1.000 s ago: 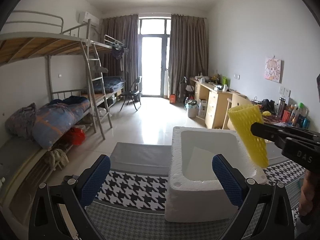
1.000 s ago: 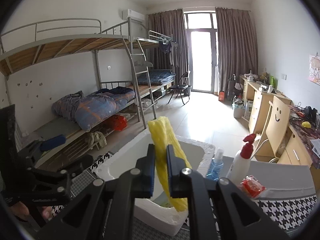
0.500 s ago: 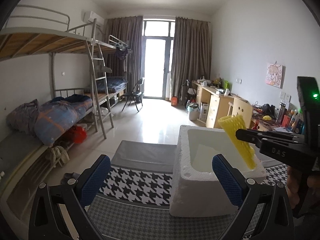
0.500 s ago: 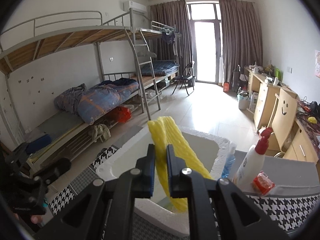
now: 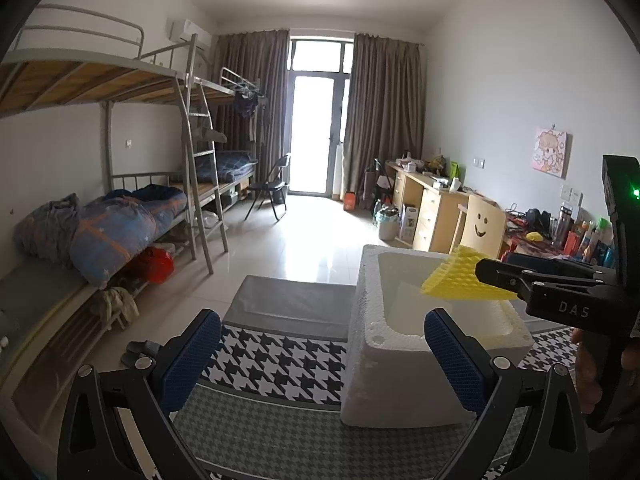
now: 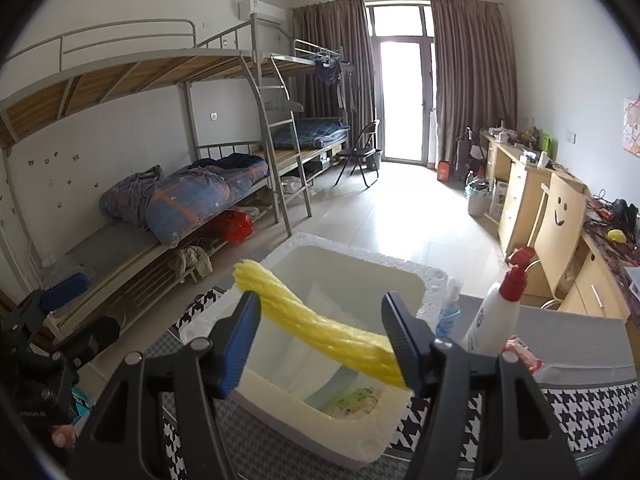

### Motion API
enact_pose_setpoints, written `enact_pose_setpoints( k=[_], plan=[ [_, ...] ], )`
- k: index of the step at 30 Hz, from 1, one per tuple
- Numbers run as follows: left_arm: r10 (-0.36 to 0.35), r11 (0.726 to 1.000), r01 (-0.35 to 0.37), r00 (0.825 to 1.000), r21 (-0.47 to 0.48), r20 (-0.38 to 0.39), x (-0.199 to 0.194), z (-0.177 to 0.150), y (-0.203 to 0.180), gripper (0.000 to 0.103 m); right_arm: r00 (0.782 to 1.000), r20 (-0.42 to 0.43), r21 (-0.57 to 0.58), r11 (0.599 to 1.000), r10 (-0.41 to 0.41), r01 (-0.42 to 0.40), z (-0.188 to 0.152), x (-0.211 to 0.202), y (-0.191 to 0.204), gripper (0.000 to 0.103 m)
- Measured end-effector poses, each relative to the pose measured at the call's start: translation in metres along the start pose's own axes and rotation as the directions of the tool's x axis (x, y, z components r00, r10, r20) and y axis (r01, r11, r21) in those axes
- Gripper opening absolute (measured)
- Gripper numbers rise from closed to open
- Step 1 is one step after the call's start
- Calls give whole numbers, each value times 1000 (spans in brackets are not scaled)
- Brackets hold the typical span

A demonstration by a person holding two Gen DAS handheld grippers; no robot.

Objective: Organize soft objects
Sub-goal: 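Lower the yellow sponge into the foam box and open the right tool, then move both open tools away from the foam box back over the table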

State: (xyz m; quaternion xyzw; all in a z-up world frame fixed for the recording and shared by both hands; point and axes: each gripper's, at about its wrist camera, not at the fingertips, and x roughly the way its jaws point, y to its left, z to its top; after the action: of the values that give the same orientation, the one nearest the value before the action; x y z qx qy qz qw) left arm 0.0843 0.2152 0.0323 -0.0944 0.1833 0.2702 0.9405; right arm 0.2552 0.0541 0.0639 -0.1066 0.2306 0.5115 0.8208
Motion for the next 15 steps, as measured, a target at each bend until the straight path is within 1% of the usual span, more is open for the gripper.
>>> enact_pose_setpoints(
  k=[4, 9, 11, 12, 13, 15],
  plan=[
    [-1, 1000, 1, 1000, -6, -2, -1, -1, 1, 102, 1000, -11, 4, 1000, 4, -4, 0, 2, -1, 68],
    [-9, 1000, 9, 1000, 0, -2, -3, 0, 0, 102, 1000, 4, 15, 1000, 5, -5, -1, -6, -5, 68],
    [-13, 1000, 13, 1000, 1, -8, -2, 0, -2, 102, 1000, 10, 22, 1000, 7, -8, -2, -10, -7, 75],
    [-16, 1000, 16, 1000, 7, -11, -1, 0, -3, 102, 1000, 10, 23, 1000, 8, -8, -3, -10, -7, 81],
    [-15, 1000, 15, 1000, 16, -16, 0, 0, -5, 102, 1000, 7, 20, 1000, 8, -8, -4, -10, -6, 83],
    [-19, 1000, 19, 1000, 20, -15, -1, -1, -7, 102, 1000, -3, 13, 1000, 2, -2, -5, -8, -4, 83]
  ],
)
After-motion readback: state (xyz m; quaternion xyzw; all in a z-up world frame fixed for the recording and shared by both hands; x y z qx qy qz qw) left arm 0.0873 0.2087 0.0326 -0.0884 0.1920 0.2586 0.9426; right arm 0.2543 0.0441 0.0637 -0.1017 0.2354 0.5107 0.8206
